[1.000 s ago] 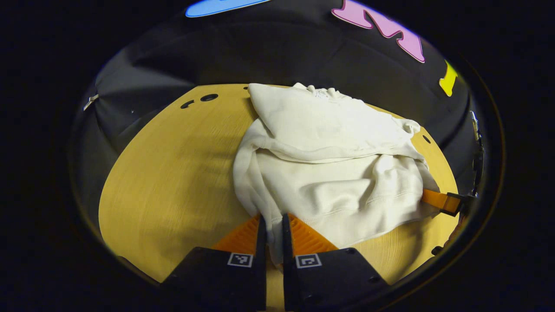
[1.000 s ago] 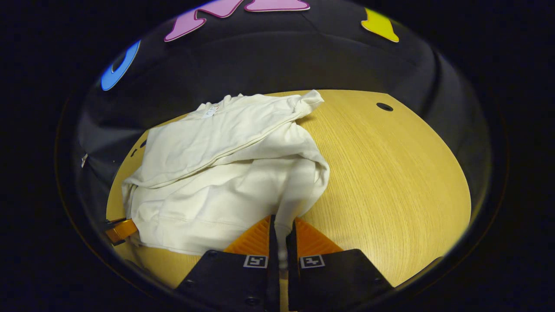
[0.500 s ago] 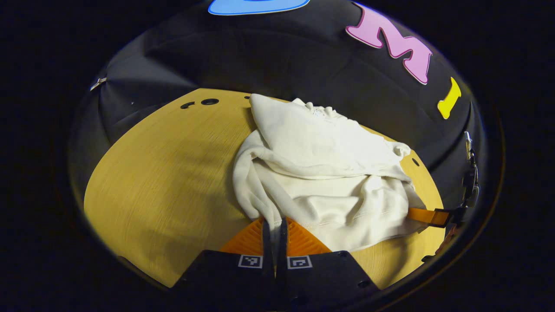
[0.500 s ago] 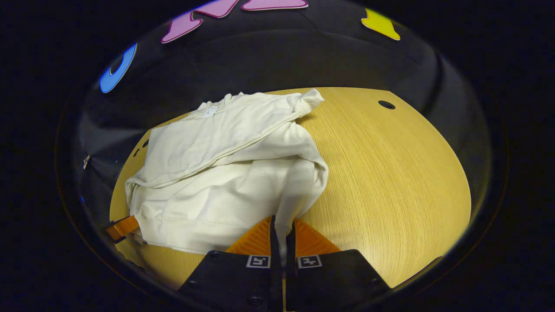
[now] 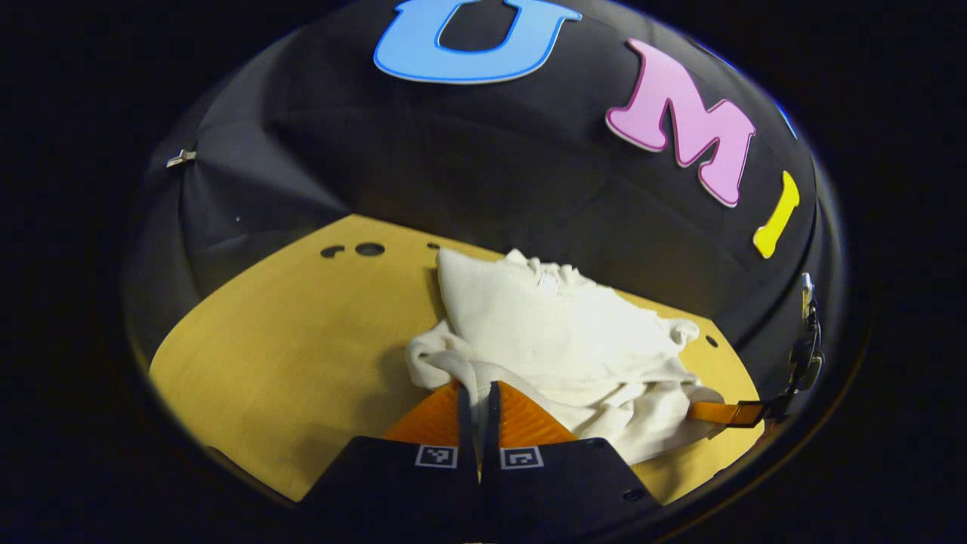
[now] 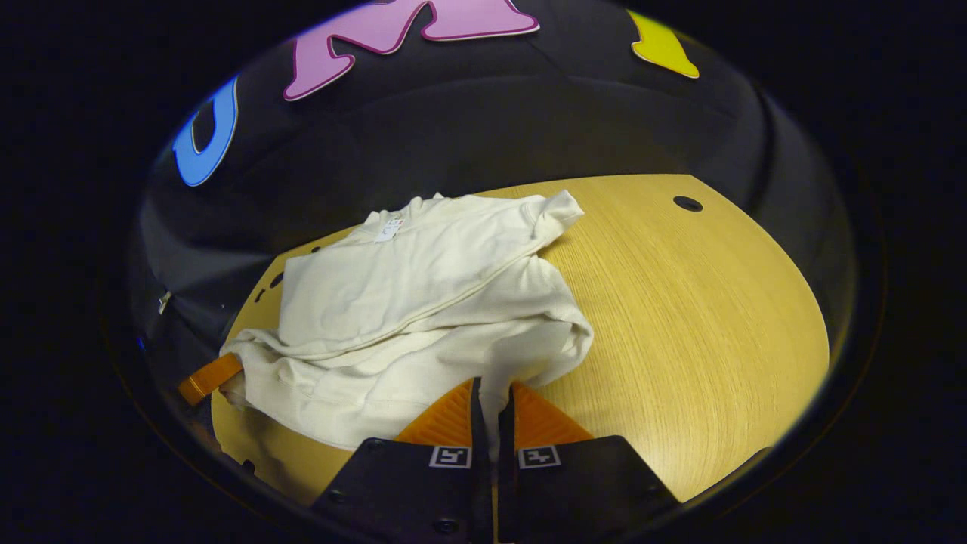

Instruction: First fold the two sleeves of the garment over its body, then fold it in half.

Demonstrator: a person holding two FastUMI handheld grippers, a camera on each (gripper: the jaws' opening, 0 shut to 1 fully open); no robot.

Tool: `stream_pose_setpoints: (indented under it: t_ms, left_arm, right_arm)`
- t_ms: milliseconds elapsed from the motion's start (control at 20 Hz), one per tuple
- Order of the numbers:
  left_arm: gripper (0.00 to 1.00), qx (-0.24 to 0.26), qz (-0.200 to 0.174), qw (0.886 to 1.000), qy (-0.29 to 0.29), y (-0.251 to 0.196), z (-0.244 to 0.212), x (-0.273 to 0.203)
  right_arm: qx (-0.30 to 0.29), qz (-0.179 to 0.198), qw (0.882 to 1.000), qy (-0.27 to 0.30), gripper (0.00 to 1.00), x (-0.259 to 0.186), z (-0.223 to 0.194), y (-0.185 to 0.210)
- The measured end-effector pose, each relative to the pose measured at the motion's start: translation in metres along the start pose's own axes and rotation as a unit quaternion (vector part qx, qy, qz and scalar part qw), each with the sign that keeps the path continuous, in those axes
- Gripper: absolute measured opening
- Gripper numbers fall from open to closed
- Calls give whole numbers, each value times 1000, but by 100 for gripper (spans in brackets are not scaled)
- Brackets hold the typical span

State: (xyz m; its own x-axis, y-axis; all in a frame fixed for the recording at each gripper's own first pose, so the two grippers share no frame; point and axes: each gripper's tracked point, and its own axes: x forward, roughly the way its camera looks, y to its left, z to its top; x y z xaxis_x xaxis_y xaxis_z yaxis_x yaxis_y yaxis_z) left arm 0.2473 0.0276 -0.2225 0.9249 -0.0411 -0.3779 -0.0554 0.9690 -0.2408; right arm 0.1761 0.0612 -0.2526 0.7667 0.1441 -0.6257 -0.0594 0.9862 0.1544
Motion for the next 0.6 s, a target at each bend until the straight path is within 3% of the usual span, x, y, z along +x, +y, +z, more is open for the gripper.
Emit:
stream_pose_setpoints:
  t_ms: [50,200,600]
  left_arm:
    - [6,-4,-3,1000,-9,-3,7,5]
    - [6,-12,-15,999,-38,-10,33,26]
    - [6,28,-51,993,-103,-32,97,88]
  right_arm:
    - [-2,3,1000,-8,7,3,9,4]
    - [-11,8,999,-47,8,13,46,14]
    - [-18,16,992,-128,8,59,130,34]
